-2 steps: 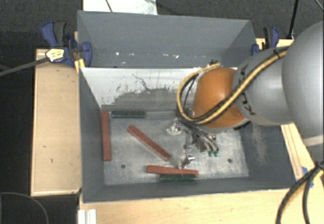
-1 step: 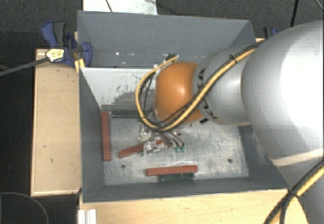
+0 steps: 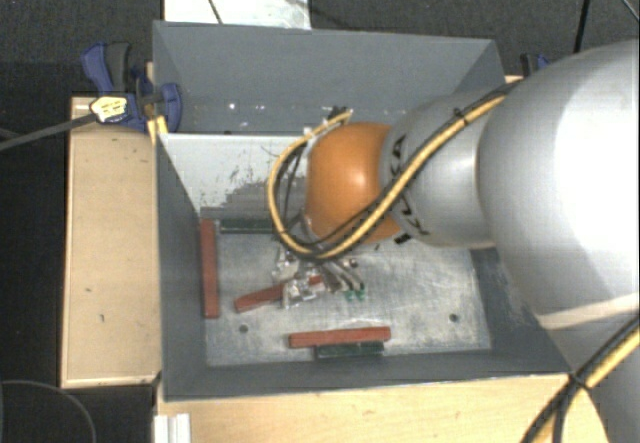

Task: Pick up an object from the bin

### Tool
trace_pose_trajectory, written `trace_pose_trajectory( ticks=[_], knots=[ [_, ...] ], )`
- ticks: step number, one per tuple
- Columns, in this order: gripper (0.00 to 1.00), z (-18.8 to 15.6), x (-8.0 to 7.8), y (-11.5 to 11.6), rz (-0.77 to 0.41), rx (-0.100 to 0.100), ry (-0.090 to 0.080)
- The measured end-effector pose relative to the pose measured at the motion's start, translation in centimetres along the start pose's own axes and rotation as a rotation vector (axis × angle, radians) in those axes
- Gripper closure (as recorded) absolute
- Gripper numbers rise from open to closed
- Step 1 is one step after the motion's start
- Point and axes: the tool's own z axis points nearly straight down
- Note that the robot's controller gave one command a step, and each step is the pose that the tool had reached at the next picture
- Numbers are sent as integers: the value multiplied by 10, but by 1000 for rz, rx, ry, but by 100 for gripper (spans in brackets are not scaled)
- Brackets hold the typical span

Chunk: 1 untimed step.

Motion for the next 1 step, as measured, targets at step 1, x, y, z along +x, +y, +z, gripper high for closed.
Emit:
trace_pose_trajectory(
  ticks=[1],
  knots=[
    [100, -176, -5, -14, 8, 3, -3]
  ],
)
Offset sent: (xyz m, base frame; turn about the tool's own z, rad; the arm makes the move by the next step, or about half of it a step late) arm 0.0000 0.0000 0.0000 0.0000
